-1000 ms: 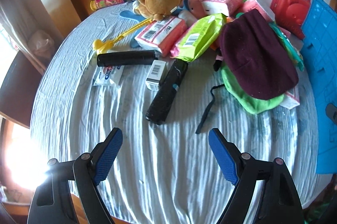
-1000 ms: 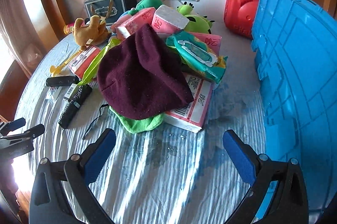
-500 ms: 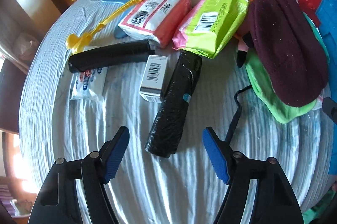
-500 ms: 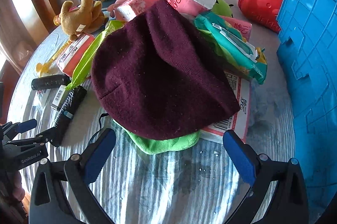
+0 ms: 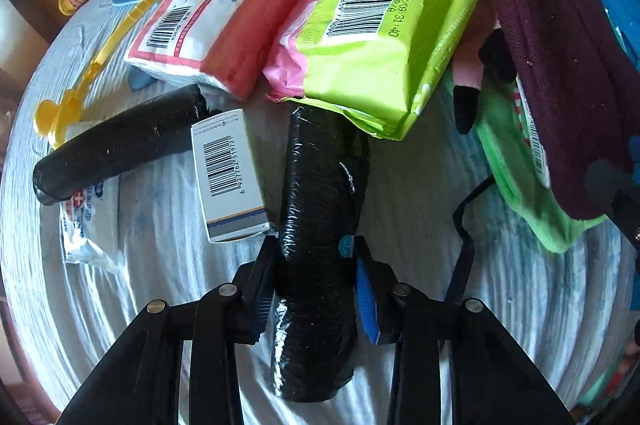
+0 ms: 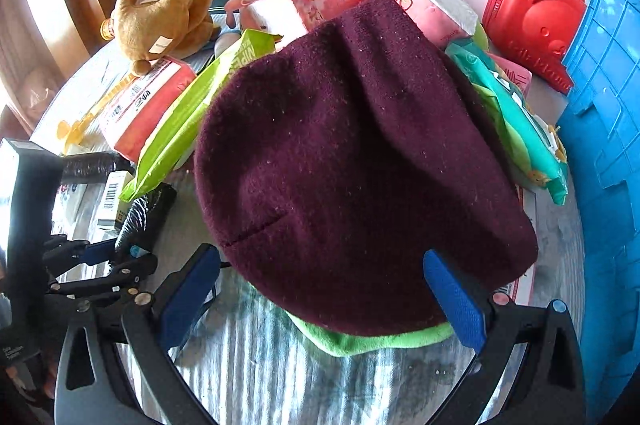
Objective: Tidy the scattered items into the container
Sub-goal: 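Grasp the black wrapped roll with the left tool while the right tool reaches the maroon knit hat, then close the right tool on the maroon knit hat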
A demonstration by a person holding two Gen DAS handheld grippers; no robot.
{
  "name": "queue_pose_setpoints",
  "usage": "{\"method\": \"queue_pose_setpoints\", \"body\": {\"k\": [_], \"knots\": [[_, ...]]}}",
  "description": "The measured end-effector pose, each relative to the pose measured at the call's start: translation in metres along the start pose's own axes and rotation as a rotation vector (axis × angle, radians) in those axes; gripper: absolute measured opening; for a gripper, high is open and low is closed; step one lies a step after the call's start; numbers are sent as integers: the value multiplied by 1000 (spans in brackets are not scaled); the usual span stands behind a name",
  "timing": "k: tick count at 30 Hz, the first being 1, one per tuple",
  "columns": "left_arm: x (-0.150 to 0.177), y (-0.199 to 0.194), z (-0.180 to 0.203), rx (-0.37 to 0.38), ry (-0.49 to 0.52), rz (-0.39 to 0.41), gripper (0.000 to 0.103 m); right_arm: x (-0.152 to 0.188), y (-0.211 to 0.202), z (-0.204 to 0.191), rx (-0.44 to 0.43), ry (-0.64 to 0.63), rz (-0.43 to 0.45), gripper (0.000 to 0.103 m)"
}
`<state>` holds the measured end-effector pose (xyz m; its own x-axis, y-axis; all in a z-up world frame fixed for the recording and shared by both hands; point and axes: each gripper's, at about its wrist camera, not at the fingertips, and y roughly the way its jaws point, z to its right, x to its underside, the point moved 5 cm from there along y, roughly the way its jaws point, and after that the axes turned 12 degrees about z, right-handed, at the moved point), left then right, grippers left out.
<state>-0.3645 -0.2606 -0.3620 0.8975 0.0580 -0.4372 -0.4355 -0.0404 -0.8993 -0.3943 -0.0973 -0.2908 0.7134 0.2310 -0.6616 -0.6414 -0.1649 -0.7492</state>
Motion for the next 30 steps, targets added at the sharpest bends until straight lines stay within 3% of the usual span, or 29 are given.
{"method": "queue_pose_setpoints", "body": {"k": [4, 10, 15, 16, 18, 19, 24, 30], "knots": [[-8, -9, 4, 10, -3, 17, 34, -6, 11, 0, 9, -7, 5, 103], [-31, -41, 14, 28, 1, 117, 34, -9, 30, 4, 11, 11, -15, 103], [-45, -40, 25, 12, 9, 140, 34, -7, 44, 5, 28, -4, -36, 102], [-46, -40, 27, 10, 11, 140, 34, -5, 49, 7, 37, 4, -48, 99], [-49, -39, 31, 6, 14, 139, 34, -2, 57, 12, 56, 21, -70, 83], [-51, -39, 32, 7, 14, 139, 34, -2, 56, 12, 55, 21, -65, 80], [-36, -27, 36, 16, 9, 122, 34, -6, 39, 14, 35, 36, -36, 49], [-27, -46, 45, 44, 11, 136, 34, -12, 11, 17, 2, 66, 4, 46]]}}
